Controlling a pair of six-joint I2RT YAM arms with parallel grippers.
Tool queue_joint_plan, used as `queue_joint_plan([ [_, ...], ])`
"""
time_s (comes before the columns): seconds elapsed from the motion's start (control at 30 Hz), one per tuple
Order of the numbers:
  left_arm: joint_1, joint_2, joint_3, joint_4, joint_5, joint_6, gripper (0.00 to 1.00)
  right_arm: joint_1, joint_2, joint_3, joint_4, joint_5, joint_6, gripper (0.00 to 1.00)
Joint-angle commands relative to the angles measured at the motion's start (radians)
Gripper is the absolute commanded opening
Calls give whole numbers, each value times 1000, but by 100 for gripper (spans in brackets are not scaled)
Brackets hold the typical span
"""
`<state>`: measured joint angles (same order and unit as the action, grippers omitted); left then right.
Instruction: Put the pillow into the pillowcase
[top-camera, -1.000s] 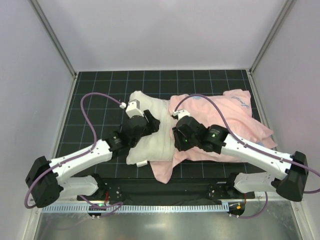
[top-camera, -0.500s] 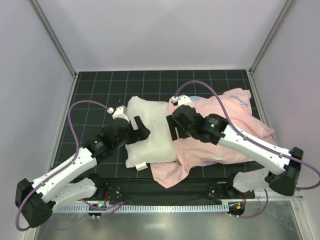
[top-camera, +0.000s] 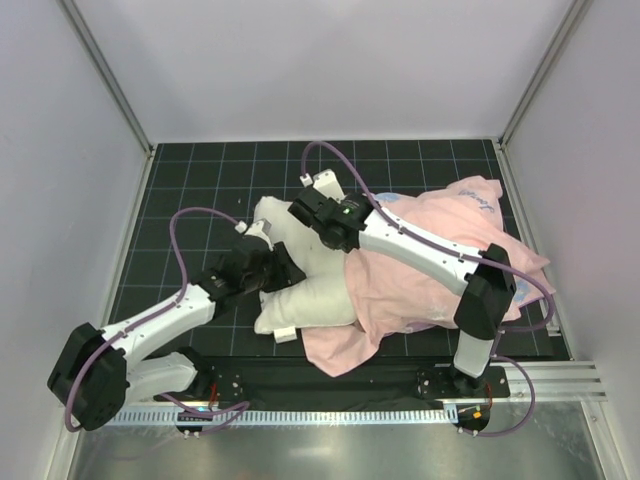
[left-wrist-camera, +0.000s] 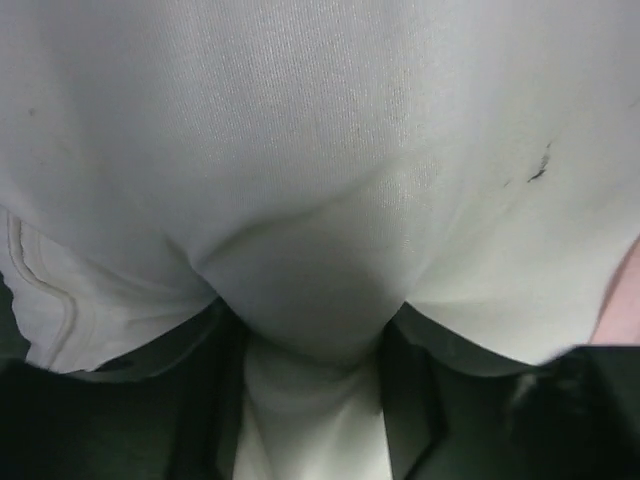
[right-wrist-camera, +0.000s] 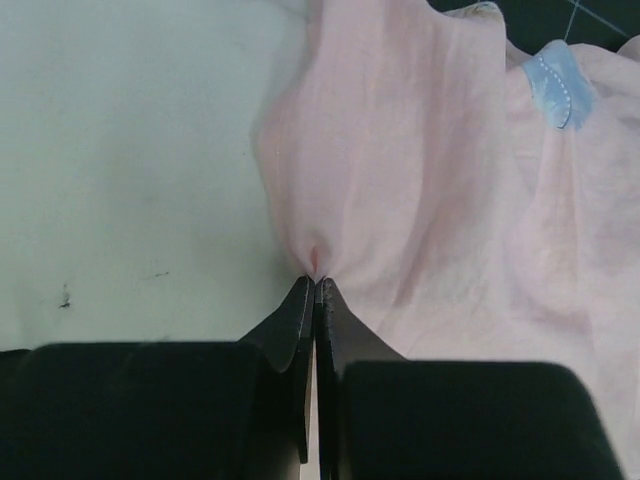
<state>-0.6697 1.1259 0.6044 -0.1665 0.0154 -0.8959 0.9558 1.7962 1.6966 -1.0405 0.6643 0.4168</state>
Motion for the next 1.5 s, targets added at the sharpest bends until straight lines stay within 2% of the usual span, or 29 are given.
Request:
queue_joint_plan([
  [0.0,-10,18,-12,151,123,-12,45,1,-60,66,28,-61,-42,4],
  [0.03,-11,17,-8,159,124,-12,34,1,-61,89,33,-77,-49,4],
  [0.1,-13,9,8,162,124,-12,22,1,-57,124,30,-127,-58,4],
  [0.13,-13,8,14,192,127,-14,10,4,-55,162,30,-144,-65,4],
  [0.17,-13,8,27,199,129,-14,3,8,-54,185,30,-163,-70,4],
  [0.2,-13,11,38,199,129,-15,0,11,-54,211,30,-179,-78,4],
  [0.4,-16,61,237,185,187,-17,0,18,-29,524,22,-406,-111,4],
  [0.57,-31,106,440,139,192,-3,0,12,-2,655,42,-534,-105,4],
  [0.67,-54,121,495,137,181,5,0,-8,8,706,48,-578,-92,4],
  [0.77,-87,118,473,162,143,11,0,-19,-7,698,77,-612,-75,4],
  [0.9,-93,127,205,421,45,-49,0,-19,-67,617,149,-698,-43,4],
  [0.93,-93,138,169,523,23,-44,0,-19,-75,603,163,-722,-29,4],
  [1.03,-94,179,97,646,-73,-14,0,-14,-92,589,198,-825,5,4],
  [1.13,-108,186,75,752,-120,8,0,-9,-100,607,224,-900,37,4],
  [1.27,-181,216,151,782,-221,99,0,24,-103,630,278,-956,77,4],
  [1.43,-218,265,219,854,-333,147,0,41,-116,657,295,-964,102,4],
  [1.47,-218,261,225,857,-353,150,0,41,-138,647,293,-926,90,4],
])
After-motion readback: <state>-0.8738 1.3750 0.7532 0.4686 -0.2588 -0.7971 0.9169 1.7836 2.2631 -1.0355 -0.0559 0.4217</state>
